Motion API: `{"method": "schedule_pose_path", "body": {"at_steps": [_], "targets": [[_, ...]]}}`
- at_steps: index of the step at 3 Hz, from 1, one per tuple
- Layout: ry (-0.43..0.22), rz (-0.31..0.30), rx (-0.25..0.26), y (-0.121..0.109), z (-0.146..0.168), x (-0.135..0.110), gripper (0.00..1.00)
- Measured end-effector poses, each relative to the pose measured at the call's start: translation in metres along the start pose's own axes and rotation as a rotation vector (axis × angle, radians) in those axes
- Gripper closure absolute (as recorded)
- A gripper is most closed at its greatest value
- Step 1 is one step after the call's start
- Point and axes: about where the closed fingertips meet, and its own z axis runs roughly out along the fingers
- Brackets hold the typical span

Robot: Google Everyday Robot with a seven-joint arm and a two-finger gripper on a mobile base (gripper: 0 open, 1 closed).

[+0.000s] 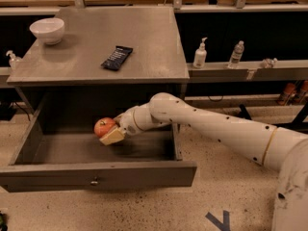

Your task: Place apple into top drawer

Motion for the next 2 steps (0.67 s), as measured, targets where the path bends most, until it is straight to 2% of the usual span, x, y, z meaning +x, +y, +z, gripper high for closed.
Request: {"method": "schedule_pose_path", "body": {"at_steps": [1, 2], "targets": [[0.102, -0.023, -0.017, -0.006, 0.014, 0.024, 0.69], [0.140, -0.006, -0.023, -0.003, 0.024, 0.041, 0.46]]}}
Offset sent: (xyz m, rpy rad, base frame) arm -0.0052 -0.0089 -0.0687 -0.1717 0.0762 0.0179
